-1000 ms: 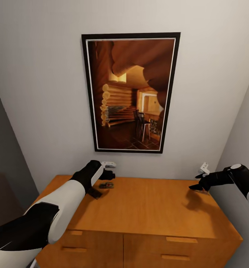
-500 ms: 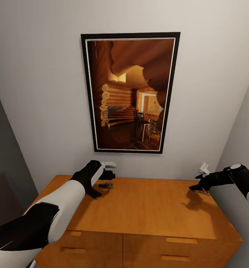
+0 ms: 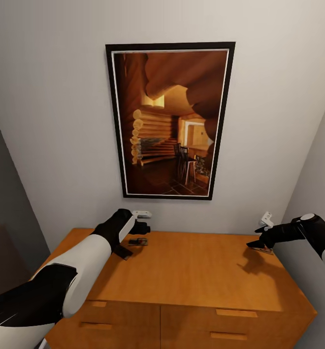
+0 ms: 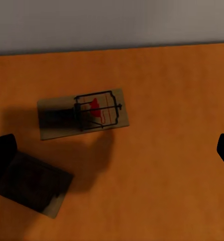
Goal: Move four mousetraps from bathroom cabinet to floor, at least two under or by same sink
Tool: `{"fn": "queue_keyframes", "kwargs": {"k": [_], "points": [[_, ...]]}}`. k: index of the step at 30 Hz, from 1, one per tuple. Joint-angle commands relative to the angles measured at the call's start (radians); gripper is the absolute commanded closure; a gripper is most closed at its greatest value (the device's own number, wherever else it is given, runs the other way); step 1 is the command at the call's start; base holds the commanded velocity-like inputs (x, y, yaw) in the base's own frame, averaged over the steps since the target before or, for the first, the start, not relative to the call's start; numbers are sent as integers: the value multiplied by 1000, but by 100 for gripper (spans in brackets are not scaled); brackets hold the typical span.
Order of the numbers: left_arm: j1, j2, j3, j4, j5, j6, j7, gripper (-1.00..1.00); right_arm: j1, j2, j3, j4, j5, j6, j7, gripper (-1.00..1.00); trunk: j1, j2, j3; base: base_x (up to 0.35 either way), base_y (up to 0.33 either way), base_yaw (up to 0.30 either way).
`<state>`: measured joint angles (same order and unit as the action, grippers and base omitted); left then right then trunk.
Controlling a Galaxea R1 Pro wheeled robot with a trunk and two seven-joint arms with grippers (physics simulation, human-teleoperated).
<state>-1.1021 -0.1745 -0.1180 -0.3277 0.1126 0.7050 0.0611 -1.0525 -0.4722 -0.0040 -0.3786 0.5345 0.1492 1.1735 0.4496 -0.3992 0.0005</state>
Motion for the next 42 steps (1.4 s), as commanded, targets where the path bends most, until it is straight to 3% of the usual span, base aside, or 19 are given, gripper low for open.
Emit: {"fn": "queue_keyframes", "kwargs": {"k": [1,18,32,42], "points": [[0,0,-5,-1,10,4,6,-100,0,0,-1,-2,0,11,4,-100,0,-1,-1,0,0,0],[1,0,-5,-1,10,4,6,-100,0,1,-1,-2,0,11,1,-100,0,-1,-1,0,-11,0],[1,0,-5,18,10,-2,6,-100,0,1,0,-2,1,10,0,-100,0,-1,-1,0,-235,0],[1,0,-5,20,10,-20,6,-100,0,1,1,-2,1,10,0,-100,0,-1,-1,0,-56,0]]}}
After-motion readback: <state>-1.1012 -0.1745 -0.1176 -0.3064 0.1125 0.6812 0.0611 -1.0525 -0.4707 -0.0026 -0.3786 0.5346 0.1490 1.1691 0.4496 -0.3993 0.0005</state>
